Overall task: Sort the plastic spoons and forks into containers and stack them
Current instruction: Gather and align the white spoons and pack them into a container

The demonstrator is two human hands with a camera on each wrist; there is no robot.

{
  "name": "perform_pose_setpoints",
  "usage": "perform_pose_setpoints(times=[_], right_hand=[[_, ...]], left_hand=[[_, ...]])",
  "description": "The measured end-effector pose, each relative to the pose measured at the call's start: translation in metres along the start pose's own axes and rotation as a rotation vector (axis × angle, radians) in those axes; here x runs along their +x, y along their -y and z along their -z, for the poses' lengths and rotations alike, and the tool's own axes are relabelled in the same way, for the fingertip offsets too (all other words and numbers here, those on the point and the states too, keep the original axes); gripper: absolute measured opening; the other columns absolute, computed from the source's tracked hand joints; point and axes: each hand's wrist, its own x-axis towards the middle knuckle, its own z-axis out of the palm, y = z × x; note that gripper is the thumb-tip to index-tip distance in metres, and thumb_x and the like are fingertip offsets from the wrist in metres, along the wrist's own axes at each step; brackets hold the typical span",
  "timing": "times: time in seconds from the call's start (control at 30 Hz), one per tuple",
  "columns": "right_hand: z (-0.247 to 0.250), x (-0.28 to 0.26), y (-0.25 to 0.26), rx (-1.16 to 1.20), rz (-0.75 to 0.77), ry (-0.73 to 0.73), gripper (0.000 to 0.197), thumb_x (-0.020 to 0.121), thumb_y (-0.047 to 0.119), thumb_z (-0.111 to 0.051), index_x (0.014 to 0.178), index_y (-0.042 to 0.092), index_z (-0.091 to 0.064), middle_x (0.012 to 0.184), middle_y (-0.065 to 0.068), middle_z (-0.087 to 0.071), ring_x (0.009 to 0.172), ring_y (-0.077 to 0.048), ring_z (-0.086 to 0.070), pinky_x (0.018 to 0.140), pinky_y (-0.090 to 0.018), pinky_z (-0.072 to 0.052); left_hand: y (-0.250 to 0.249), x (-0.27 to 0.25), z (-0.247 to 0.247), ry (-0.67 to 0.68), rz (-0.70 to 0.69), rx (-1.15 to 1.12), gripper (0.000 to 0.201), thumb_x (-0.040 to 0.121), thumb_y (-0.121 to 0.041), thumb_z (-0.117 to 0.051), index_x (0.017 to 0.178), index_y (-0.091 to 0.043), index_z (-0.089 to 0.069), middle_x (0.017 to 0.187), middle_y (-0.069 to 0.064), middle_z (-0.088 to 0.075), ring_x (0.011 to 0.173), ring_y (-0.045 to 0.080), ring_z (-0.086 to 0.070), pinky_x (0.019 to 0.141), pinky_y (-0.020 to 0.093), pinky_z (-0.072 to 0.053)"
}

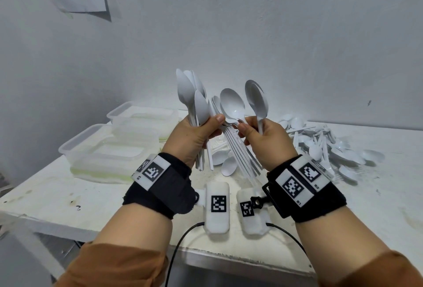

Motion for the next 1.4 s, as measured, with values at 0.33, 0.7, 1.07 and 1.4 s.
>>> perform_pose_setpoints(times=[0.33, 0.7, 1.07, 1.4], right_hand=[[-0.004, -0.004, 0.004, -0.026, -0.025, 0.05, 0.022, 0.093, 0.021, -0.055, 0.072, 0.028, -0.055, 0.066, 0.012, -0.059, 0.047, 0.009, -0.053, 0.056, -0.017, -0.043], [-0.005, -0.005, 0.005, -0.013, -0.042, 0.033, 0.02, 0.093, 0.019, -0.055, 0.074, 0.026, -0.055, 0.067, 0.008, -0.06, 0.055, -0.004, -0.054, 0.061, -0.025, -0.047], [-0.002, -0.003, 0.003, 0.058, -0.055, -0.054, 0.017, 0.091, 0.024, -0.059, 0.075, 0.028, -0.056, 0.071, 0.01, -0.062, 0.064, 0.001, -0.058, 0.072, -0.025, -0.05], [-0.009, -0.001, 0.004, -0.004, -0.069, 0.014, 0.017, 0.09, 0.021, -0.059, 0.076, 0.029, -0.061, 0.076, 0.004, -0.067, 0.075, -0.014, -0.064, 0.081, -0.04, -0.055]], left_hand=[[0.003, -0.002, 0.005, 0.001, -0.042, 0.026, 0.026, 0.066, -0.032, -0.071, 0.083, -0.014, -0.065, 0.071, -0.005, -0.072, 0.07, 0.005, -0.067, 0.071, 0.021, -0.053], [0.005, 0.0, 0.007, -0.014, -0.038, 0.05, 0.018, 0.074, -0.028, -0.072, 0.085, -0.015, -0.065, 0.071, -0.007, -0.072, 0.069, 0.004, -0.066, 0.075, 0.025, -0.052], [0.005, 0.003, 0.008, -0.006, -0.037, 0.03, 0.028, 0.066, -0.034, -0.079, 0.084, -0.016, -0.066, 0.073, -0.006, -0.072, 0.07, 0.005, -0.065, 0.078, 0.027, -0.052], [0.011, 0.008, 0.008, -0.008, -0.009, 0.003, 0.036, 0.059, -0.037, -0.078, 0.087, -0.017, -0.067, 0.082, -0.001, -0.073, 0.086, 0.016, -0.068, 0.089, 0.037, -0.051]])
